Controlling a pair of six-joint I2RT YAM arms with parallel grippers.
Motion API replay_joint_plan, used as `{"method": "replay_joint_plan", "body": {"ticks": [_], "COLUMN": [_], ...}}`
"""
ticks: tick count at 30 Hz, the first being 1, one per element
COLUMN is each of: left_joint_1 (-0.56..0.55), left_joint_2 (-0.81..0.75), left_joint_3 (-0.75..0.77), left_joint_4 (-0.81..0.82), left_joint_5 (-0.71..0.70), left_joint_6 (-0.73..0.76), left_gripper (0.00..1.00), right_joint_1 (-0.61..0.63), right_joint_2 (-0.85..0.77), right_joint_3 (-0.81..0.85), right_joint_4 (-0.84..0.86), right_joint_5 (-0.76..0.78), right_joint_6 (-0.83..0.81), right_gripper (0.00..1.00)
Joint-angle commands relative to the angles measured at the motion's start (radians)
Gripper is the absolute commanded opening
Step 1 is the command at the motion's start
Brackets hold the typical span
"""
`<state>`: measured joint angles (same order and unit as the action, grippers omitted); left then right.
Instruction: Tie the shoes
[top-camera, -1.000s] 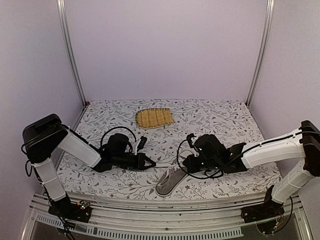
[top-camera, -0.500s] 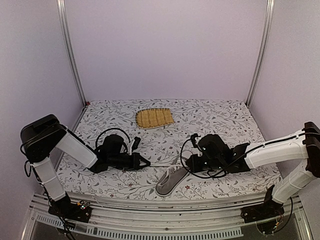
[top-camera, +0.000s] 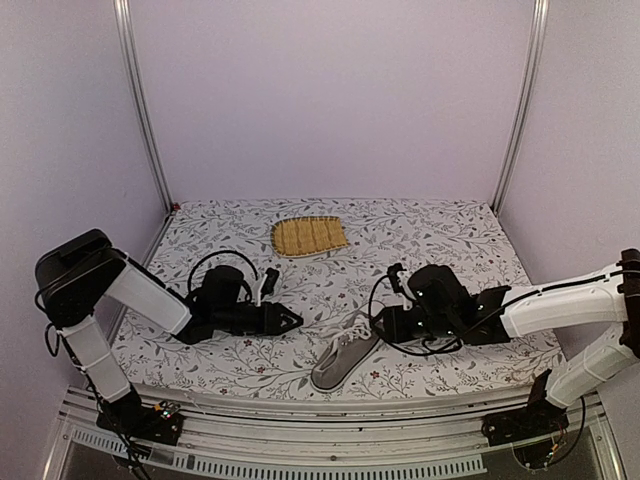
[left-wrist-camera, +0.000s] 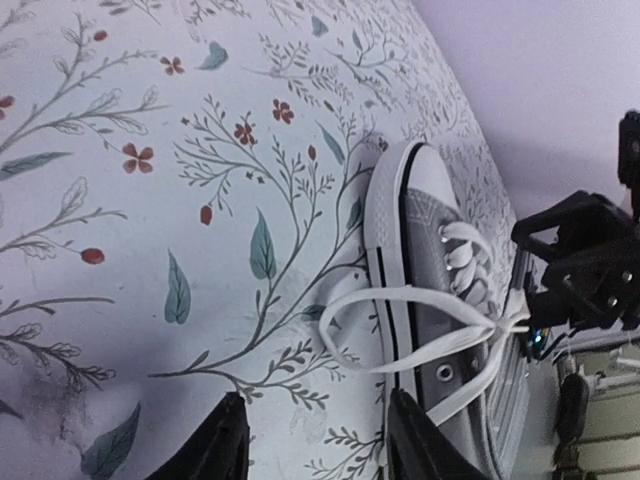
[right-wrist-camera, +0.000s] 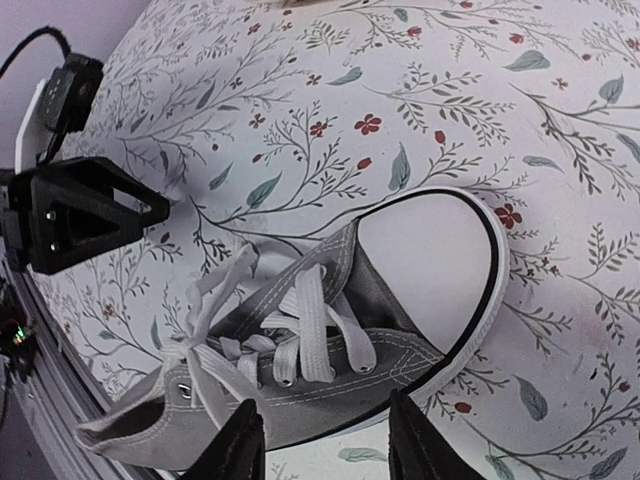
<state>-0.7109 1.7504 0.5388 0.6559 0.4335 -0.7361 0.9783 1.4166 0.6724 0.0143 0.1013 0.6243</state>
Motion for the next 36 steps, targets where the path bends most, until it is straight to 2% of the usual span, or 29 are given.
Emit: {"method": "replay_joint_plan", "body": {"ticks": [1,4,9,13,17,24,36], "left_joint_1": [0.015,0.006,-0.039,-0.089,-0.106,-0.128,-0.14], "left_joint_2": [-0.115,-0.159,-0.119,-0.052,0.03,0.126,0.196], "left_joint_3": [0.024,0.05,0.13,0.196,0.252,0.324,0.362], "left_joint_4": [-0.066,-0.108,-0.087,-0.081,-0.077,-0.089,-0.09], "left_joint_5": [-0.04,-0.04,0.151,0.211,0.274,0.324,0.353], "left_joint_6": [0.127,0.216,0.333,0.397,0.419,0.44,0.441], "left_gripper": [0.51,0.53,0.51,0.47,0.44,0.41,0.37], "right_joint_1": [-0.009,-0.007,0.002,0.06,0.065,0.066,0.05], "right_joint_2": [-0.097,-0.131,-0.094,-0.016,0.034,0.082,0.122], "right_joint_3": [-0.013,-0.012,0.012,0.05,0.044,0.069,0.099], "right_joint_4": [-0.015,0.007,0.097,0.092,0.103,0.086,0.078], "right_joint_5": [0.015,-0.04,-0.243,-0.238,-0.228,-0.172,-0.138], "right_joint_6": [-0.037,-0.082,-0.123,-0.1,-0.041,0.014,0.046], "right_gripper": [0.53,0.58,0.48,0.37,0.29,0.28,0.29]}}
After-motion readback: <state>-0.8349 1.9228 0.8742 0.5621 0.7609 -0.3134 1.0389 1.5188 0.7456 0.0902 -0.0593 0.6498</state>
